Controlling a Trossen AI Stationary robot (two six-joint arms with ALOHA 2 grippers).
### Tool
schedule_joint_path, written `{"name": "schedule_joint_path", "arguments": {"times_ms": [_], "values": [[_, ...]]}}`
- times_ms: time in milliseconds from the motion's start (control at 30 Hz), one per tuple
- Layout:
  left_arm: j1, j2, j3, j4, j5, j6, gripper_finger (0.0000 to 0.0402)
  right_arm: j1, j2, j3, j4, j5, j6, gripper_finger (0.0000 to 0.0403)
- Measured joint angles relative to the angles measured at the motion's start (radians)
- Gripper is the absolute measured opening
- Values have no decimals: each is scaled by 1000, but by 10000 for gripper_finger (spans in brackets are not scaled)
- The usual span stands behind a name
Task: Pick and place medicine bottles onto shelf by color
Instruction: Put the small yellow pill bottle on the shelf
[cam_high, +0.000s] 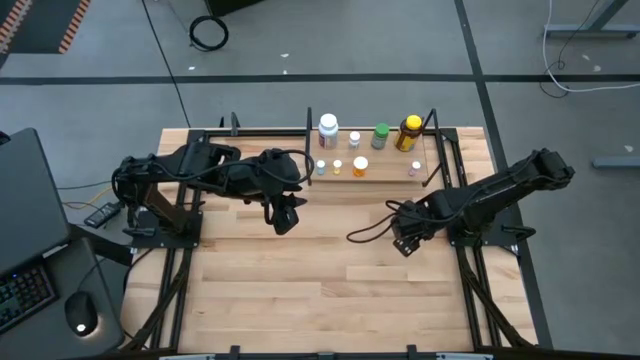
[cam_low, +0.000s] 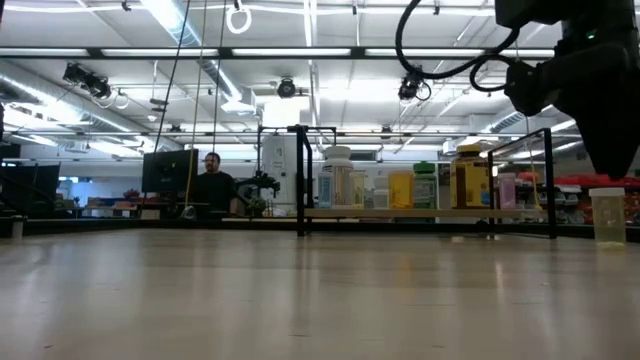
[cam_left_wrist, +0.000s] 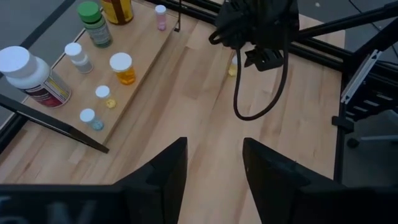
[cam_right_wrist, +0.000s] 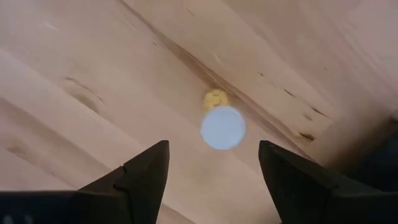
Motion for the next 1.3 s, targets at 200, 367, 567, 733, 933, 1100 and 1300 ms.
{"name": "schedule_joint_path", "arguments": {"times_ms": [200,367,567,733,933,1100,1300], "values": [[2,0,0,1,0,1,163,-26,0,-2,1,15,10,250],[4,0,0,1,-1,1,161,-43,0,-36,16,-19,39,243],[7,0,0,1,-3,1,168,-50,0,-67,58,-68,60,243],[6,0,0,1,-3,1,168,-50,0,-67,68,-58,65,242],[7,0,0,3,-3,0,168,-50,0,-67,66,-53,86,241],[6,0,0,15,-3,0,168,-50,0,-67,66,-47,90,234],[6,0,0,16,-3,0,169,-50,0,-67,73,-37,92,215]]}}
